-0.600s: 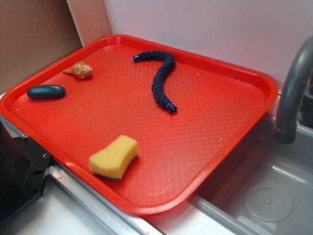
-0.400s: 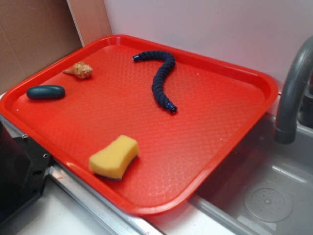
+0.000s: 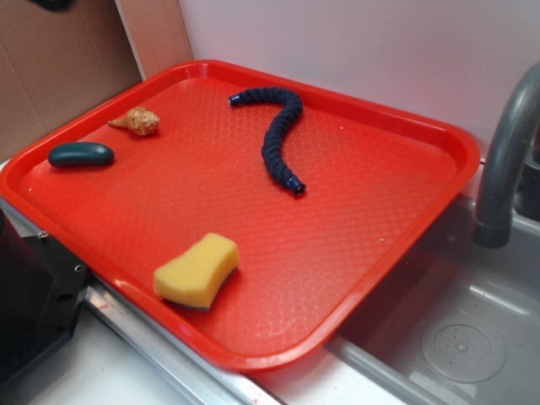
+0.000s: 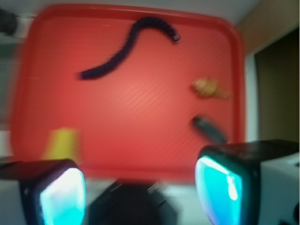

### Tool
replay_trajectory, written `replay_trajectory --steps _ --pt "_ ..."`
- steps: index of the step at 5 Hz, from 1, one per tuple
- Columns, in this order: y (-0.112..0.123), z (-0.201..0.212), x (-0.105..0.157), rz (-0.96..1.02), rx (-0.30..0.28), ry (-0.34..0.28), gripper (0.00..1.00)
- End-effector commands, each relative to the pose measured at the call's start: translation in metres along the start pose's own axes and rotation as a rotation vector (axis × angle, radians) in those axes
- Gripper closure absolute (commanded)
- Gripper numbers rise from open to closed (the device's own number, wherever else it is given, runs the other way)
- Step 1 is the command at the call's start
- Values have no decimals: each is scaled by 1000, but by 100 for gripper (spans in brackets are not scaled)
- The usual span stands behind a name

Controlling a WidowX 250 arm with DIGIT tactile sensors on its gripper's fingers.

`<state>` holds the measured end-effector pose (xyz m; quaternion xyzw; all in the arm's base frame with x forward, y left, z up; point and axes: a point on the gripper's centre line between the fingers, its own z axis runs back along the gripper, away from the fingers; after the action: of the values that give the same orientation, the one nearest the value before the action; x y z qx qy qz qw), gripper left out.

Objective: Grab the shell.

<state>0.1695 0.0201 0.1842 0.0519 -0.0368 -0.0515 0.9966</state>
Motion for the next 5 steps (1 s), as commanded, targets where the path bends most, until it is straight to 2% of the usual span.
replay_trajectory --steps 1,2,3,4,5 --pt "41 -88 96 -303 22 -103 0" --pt "64 -127 104 -324 -24 -53 0" --pt "71 -127 91 -345 -110 -73 0" --pt "83 -106 74 -387 -107 -180 0" --pt "87 -115 67 -397 -65 -235 0"
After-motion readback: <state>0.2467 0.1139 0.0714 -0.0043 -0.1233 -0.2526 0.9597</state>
